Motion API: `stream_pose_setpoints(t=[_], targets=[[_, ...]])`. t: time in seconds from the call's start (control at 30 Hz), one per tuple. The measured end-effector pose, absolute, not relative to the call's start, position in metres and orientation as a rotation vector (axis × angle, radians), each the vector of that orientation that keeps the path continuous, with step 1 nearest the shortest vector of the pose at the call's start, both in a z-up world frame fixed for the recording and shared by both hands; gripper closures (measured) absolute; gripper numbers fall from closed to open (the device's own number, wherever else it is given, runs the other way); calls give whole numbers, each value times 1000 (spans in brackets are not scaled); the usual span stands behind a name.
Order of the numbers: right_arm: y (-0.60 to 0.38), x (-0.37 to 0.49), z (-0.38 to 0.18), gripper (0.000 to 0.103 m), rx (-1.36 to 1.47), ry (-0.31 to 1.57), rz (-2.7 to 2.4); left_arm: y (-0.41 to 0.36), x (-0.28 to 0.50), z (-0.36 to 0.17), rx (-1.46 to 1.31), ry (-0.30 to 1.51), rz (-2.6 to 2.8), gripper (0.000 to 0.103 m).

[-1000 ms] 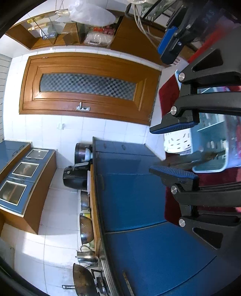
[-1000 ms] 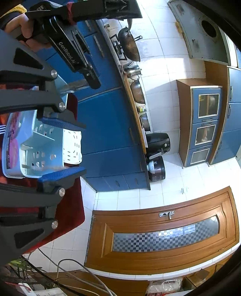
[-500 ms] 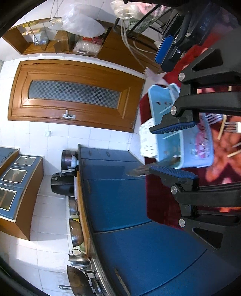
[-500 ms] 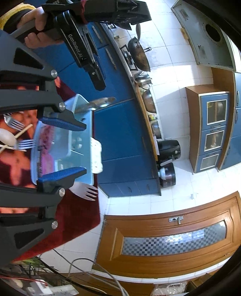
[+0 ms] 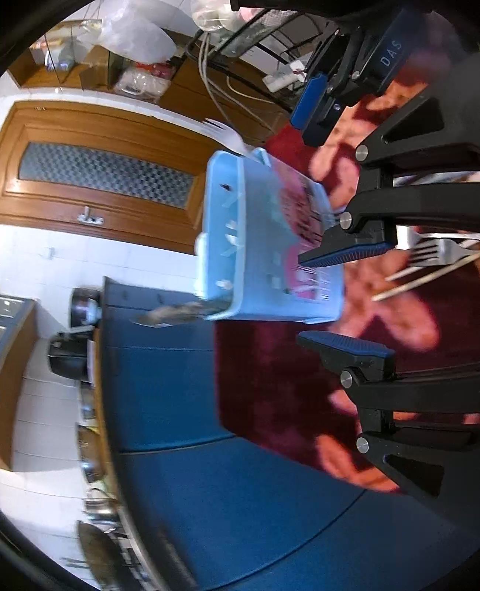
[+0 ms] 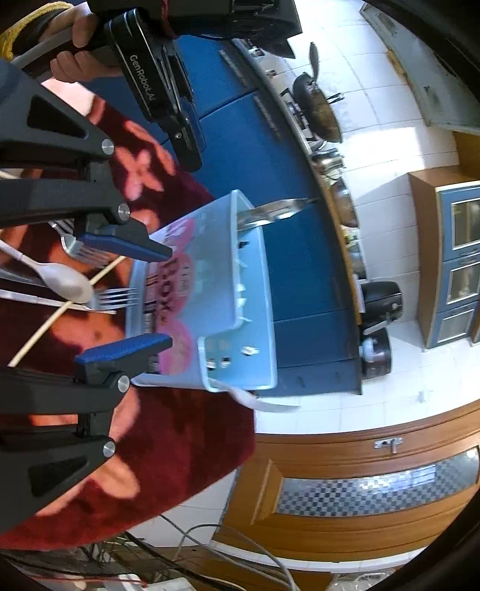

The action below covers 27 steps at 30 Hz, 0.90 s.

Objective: Organize utensils
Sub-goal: 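Move both open tools back down to the utensil pile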

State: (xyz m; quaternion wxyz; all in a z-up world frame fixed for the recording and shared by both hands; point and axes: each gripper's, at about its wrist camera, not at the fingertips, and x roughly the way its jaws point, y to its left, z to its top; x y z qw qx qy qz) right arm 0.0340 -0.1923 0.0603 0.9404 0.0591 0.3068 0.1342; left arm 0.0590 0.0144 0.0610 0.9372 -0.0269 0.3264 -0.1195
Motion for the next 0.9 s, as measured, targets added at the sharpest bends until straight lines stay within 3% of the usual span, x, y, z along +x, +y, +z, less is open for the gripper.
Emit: stream_pose_setpoints(t=[0.43, 0.9], targets=[[-186, 62, 20, 59, 119, 770, 278, 9, 74, -3, -65, 888, -254, 67], [-182, 93, -13, 62, 133, 891, 303, -5, 86, -34, -21, 1010, -279, 67]])
